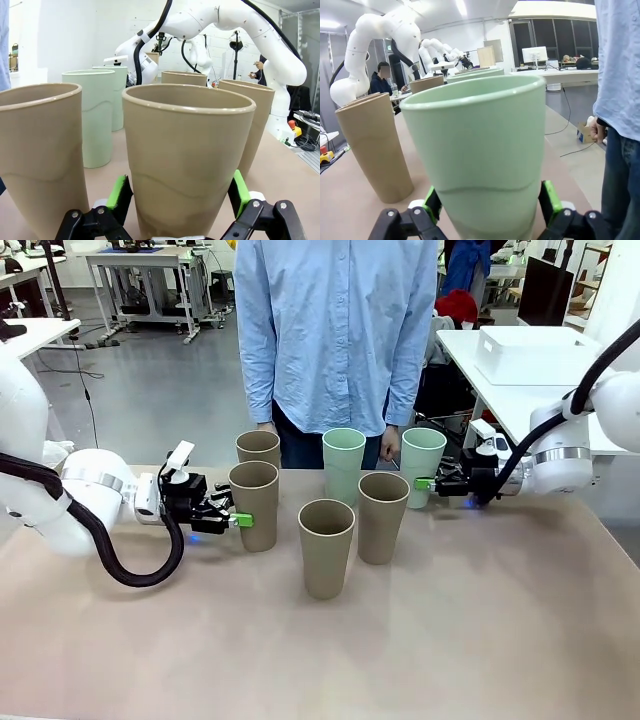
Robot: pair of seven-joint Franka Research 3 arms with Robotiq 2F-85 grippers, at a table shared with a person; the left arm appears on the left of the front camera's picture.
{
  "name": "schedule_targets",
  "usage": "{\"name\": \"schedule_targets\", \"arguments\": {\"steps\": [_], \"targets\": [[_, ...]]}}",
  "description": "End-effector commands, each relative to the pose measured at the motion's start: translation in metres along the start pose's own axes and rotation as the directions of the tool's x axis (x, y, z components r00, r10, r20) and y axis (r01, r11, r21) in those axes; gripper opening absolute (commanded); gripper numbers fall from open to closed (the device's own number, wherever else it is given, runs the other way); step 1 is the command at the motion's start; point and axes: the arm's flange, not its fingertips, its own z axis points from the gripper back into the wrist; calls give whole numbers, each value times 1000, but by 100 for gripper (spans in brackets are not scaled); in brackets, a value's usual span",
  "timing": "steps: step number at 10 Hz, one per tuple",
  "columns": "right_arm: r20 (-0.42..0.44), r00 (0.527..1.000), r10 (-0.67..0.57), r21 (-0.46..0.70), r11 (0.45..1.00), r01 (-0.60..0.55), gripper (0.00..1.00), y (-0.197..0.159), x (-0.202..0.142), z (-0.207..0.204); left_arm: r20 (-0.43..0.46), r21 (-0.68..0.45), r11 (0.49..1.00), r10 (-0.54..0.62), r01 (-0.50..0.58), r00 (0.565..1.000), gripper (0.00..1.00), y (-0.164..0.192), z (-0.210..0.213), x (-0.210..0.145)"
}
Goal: Stack the cups and store them in the basket.
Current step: Pick up two Reusable plastic cups , one in each hand.
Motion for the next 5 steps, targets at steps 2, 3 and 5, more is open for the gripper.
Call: {"name": "schedule_targets", "arguments": {"steps": [2,3,5], "targets": [[-7,1000,-27,4,1000,27,100,-9,5,-11,23,20,1000,17,-18,1000,100,6,-7,3],[-4,1000,-28,12,1000,28,100,-9,6,-13,22,20,1000,18,-19,1000,100,7,-8,3],[-5,1000,-31,21,999,31,100,-9,5,-16,26,13,1000,19,-19,999,100,8,-9,3]]}}
